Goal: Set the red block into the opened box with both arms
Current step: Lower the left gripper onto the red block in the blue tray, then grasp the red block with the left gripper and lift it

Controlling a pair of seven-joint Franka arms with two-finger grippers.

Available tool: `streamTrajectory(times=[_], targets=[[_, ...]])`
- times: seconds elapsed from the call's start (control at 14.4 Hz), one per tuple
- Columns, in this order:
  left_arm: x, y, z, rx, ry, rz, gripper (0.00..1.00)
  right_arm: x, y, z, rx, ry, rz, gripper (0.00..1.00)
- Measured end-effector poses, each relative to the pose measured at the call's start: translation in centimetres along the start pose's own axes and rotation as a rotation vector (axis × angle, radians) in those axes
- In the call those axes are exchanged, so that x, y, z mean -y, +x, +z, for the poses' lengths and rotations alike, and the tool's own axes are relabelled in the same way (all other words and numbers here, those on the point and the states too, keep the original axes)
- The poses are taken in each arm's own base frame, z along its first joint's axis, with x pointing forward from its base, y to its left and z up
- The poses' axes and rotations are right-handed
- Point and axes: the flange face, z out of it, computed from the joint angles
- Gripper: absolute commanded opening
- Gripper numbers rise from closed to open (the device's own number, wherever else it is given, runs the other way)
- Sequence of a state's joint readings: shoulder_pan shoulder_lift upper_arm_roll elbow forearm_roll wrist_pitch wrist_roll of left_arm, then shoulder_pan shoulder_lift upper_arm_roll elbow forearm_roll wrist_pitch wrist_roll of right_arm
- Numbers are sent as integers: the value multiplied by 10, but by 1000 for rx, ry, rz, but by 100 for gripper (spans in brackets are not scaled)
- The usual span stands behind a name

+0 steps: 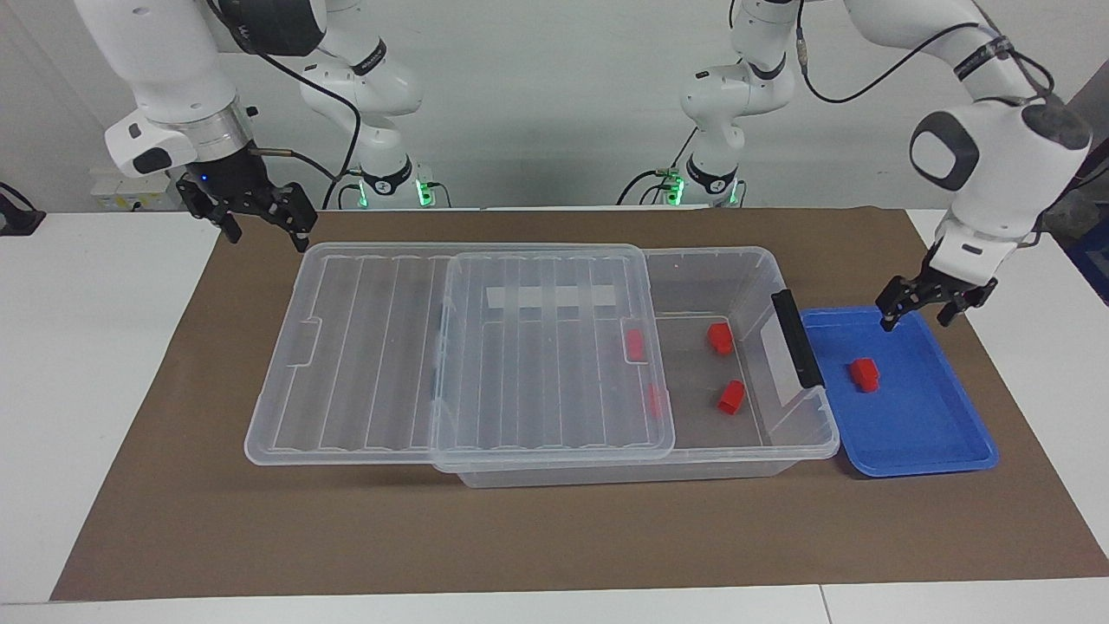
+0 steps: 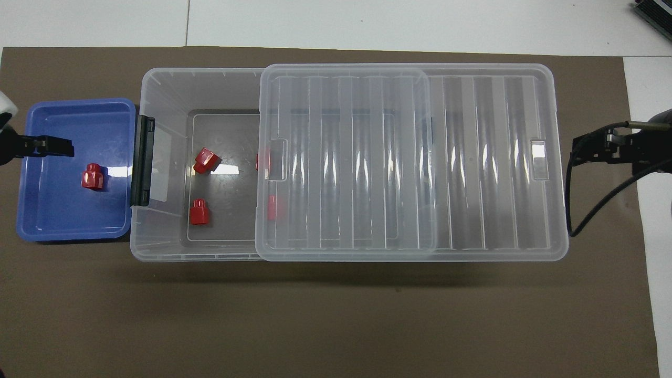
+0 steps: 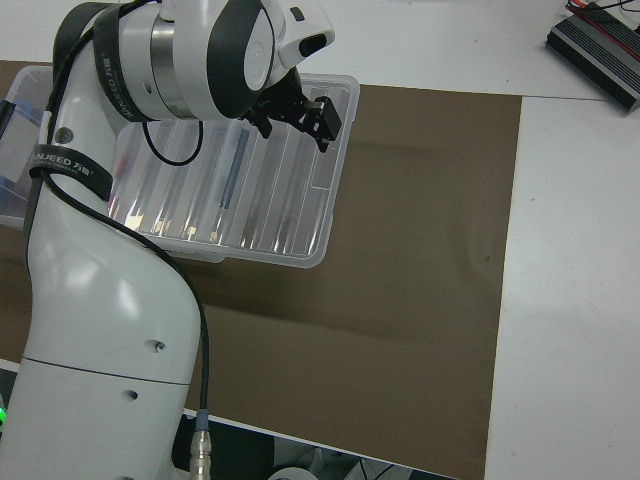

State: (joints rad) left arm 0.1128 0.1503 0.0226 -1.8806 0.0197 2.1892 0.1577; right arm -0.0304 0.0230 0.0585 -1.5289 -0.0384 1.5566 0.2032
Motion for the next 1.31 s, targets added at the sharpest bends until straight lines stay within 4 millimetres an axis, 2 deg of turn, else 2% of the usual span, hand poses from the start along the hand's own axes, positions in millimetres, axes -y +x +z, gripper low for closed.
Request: streamTrajectory(times=[0.14,0.21,0.35,0.62,1.11,1.18,1.25,1.31], targets=[[3,-8,57,14,-1,-4,100,1,0,0,0,0,-1,100],[11,-12,75,28,-1,11,100,1,0,0,0,0,-1,100],[26,-17,96,49,-3,70,100,0,0,0,0,0,-1,100],[25,-16,120,50,-5,96,100,-2,0,0,0,0,3,100],[22,-21,132,33,-2,99,100,-2,0,0,0,0,3,100],[22,-25,138,28,-1,99,97,-2,0,0,0,0,3,100],[21,-28,142,25,0,98,75,-2,0,0,0,0,3,100],[21,-30,145,28,-1,98,46,-2,0,0,0,0,3,100]])
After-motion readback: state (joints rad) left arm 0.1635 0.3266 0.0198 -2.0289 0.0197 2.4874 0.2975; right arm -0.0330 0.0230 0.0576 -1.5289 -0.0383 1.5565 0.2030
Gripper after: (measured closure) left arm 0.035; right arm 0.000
